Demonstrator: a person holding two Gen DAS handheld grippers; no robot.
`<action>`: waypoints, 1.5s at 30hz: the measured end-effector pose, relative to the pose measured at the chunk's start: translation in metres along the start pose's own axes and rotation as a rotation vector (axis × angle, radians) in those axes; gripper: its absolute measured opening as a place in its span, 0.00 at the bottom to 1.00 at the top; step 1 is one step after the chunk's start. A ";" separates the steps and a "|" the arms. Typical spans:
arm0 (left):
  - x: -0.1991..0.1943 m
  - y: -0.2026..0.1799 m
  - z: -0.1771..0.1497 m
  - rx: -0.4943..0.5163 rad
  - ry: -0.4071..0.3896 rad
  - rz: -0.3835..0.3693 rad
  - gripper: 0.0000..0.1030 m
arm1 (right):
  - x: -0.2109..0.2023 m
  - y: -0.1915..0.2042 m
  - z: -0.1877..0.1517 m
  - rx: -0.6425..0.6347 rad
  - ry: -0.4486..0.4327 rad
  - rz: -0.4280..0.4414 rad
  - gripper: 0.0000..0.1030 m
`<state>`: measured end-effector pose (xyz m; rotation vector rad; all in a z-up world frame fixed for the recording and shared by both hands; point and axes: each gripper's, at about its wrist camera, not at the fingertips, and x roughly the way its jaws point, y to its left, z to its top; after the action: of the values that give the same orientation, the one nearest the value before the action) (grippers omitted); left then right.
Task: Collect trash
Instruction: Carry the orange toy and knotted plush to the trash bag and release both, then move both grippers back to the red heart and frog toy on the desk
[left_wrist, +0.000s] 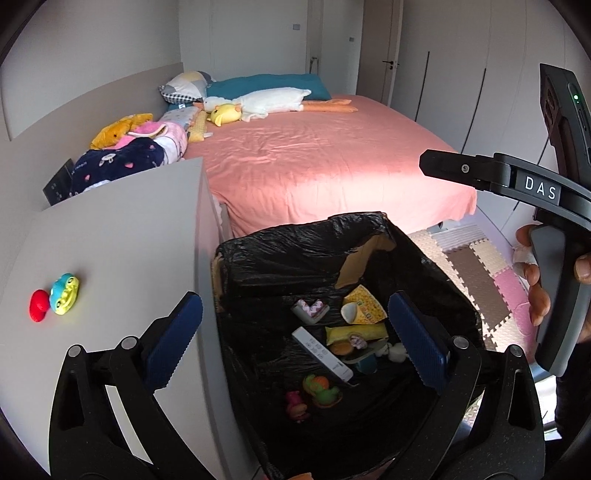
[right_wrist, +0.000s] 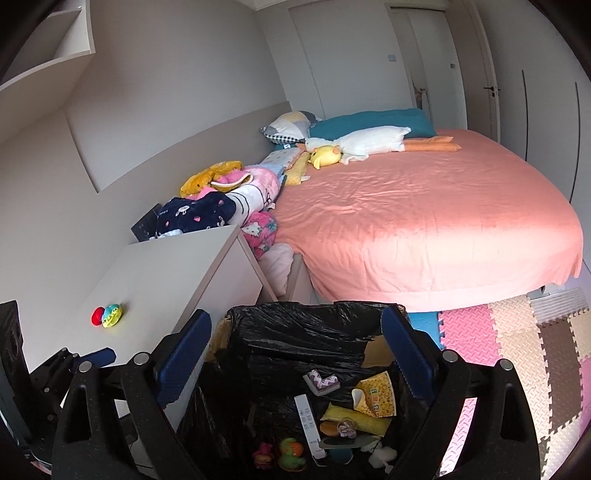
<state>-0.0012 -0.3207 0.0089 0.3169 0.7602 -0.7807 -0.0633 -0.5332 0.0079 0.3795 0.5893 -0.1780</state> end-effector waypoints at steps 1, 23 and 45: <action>-0.001 0.002 -0.001 -0.001 -0.002 0.004 0.94 | 0.001 0.002 -0.001 -0.003 0.003 0.001 0.90; -0.008 0.070 -0.018 -0.119 -0.007 0.094 0.94 | 0.037 0.073 -0.004 -0.107 0.047 0.085 0.90; -0.020 0.174 -0.040 -0.336 -0.029 0.227 0.94 | 0.088 0.141 -0.012 -0.167 0.094 0.159 0.90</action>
<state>0.0972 -0.1708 -0.0067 0.0862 0.7979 -0.4334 0.0402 -0.4041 -0.0098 0.2719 0.6591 0.0422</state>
